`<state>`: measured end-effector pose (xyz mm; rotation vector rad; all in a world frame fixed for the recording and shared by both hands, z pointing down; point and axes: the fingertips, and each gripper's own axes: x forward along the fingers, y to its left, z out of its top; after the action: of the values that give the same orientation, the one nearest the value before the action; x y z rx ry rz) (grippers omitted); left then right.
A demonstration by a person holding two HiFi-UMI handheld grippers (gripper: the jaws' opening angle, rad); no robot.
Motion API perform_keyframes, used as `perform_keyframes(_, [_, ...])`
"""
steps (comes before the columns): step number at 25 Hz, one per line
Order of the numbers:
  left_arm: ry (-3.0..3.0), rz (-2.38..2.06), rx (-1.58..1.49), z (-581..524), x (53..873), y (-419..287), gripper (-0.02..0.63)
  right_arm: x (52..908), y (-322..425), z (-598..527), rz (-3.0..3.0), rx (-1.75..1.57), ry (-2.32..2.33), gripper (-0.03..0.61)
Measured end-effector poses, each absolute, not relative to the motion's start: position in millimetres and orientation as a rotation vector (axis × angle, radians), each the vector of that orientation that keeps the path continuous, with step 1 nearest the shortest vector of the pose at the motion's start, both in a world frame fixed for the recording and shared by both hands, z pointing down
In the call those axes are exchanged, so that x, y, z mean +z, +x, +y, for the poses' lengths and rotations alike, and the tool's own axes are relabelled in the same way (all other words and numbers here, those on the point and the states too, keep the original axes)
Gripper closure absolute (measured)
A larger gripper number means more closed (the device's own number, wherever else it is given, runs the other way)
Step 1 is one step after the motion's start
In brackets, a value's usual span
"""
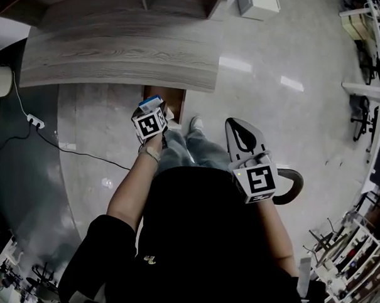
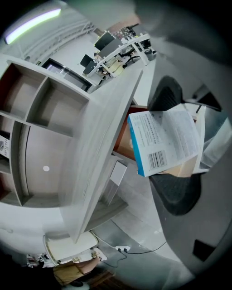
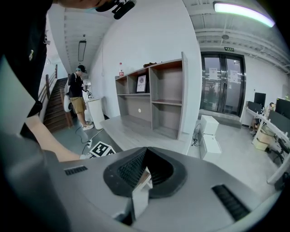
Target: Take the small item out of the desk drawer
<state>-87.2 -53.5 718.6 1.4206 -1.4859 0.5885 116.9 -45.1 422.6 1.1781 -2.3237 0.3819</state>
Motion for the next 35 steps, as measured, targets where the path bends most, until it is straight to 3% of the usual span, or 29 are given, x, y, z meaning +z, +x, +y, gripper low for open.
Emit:
perform_keyframes(15, [1.548, -1.608, 0.559, -53.0, 622.9, -130.0, 0.172, 405.3, 85.0, -62.2, -2.465, 0.347, 1.091, 0.583])
perform_keyframes(35, [2.012, -1.857, 0.508, -69.3, 428.3, -141.8, 0.172, 362.2, 36.3, -92.5, -2.641, 0.243, 0.976, 0.583])
